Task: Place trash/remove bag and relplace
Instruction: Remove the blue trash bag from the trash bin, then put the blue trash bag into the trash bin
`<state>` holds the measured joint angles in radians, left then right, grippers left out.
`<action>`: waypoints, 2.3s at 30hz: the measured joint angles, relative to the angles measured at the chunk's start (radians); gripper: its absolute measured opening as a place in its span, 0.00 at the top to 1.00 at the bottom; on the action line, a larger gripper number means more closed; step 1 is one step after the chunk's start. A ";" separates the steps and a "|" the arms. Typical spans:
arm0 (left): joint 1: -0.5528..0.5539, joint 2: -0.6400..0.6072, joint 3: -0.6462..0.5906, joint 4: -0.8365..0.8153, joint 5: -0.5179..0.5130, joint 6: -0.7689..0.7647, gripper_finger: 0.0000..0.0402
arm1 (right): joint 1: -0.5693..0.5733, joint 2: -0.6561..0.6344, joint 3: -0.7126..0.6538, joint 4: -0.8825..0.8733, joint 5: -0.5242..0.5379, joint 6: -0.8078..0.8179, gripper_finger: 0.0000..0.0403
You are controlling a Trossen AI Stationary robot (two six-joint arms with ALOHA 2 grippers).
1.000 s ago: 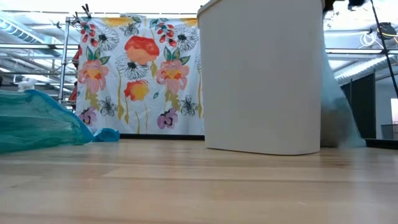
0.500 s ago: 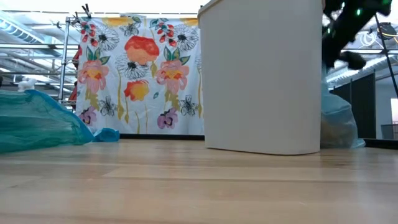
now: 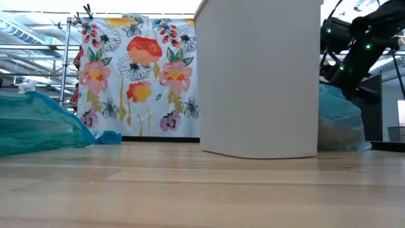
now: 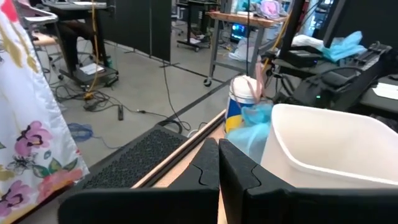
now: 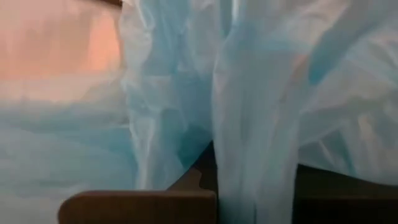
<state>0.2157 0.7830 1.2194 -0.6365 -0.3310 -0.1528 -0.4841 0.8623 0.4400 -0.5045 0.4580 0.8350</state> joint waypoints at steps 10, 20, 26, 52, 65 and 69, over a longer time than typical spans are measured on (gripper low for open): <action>-0.002 0.060 0.000 0.000 0.075 -0.158 1.00 | -0.164 0.000 -0.002 -0.115 -0.246 -0.302 0.91; -0.036 0.140 0.000 0.004 0.036 -0.258 1.00 | -0.279 0.000 0.073 -0.166 -0.379 -0.474 0.55; -0.096 0.185 0.000 0.018 -0.068 -0.262 1.00 | -0.288 0.000 0.249 -0.306 -0.383 -0.506 0.40; -0.166 0.210 0.000 0.022 -0.166 -0.306 1.00 | -0.288 0.000 0.818 -0.787 -0.382 -0.560 0.33; -0.190 0.229 0.000 -0.327 -0.173 -0.833 1.00 | -0.287 -0.088 0.969 -1.067 -0.386 -0.528 0.33; -0.208 0.247 0.000 -0.459 -0.115 -0.969 1.00 | -0.287 -0.151 0.969 -1.068 -0.385 -0.486 0.33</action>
<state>0.0078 1.0298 1.2198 -1.0955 -0.4464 -1.1213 -0.7715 0.7110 1.4090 -1.5727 0.0733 0.3493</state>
